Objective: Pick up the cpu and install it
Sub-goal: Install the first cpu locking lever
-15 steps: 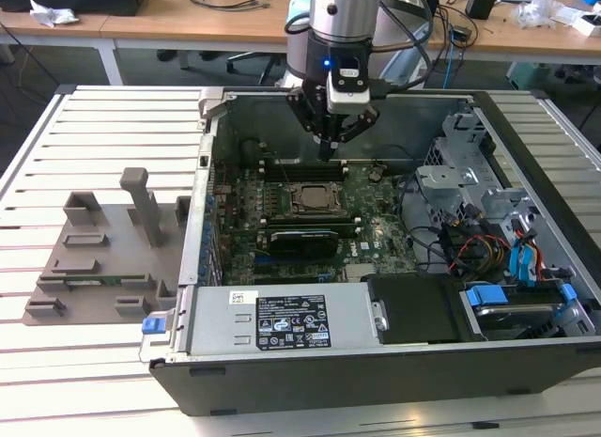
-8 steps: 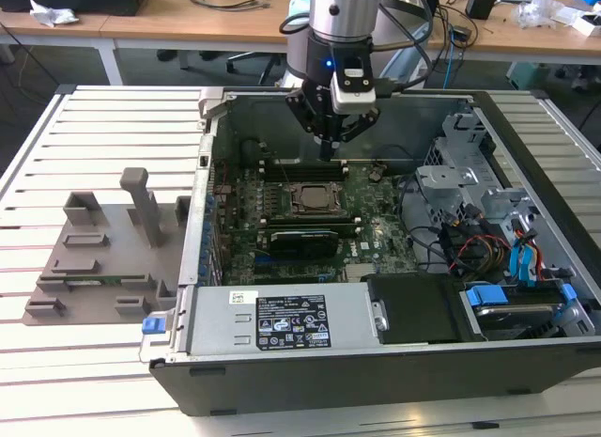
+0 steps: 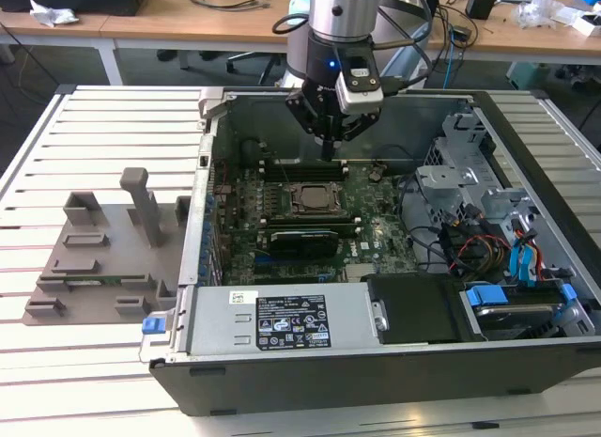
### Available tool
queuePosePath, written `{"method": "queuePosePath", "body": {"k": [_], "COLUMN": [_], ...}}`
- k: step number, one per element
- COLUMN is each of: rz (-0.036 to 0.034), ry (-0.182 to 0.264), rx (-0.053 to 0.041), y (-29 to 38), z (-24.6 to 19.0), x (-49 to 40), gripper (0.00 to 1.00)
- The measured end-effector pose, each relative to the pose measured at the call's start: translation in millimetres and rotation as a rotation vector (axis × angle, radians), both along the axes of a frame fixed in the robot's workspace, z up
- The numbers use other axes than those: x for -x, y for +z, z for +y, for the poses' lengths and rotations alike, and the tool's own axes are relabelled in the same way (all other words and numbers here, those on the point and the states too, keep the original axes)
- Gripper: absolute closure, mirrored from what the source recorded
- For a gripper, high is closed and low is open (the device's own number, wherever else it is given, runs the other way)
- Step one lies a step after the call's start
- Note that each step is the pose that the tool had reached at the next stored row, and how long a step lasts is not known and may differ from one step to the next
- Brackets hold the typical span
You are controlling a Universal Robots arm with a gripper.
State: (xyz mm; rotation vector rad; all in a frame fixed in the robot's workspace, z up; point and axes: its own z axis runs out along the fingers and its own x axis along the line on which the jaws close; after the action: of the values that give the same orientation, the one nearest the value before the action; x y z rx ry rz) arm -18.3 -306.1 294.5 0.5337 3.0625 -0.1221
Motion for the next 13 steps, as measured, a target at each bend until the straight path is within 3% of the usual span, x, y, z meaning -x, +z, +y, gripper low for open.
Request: {"method": "queuePosePath", "body": {"k": [13], "rz": [0.0], "ry": [0.114], "rx": [-0.0008], "y": [0.1], "z": [0.0], "x": [0.0], "gripper": [0.89]}}
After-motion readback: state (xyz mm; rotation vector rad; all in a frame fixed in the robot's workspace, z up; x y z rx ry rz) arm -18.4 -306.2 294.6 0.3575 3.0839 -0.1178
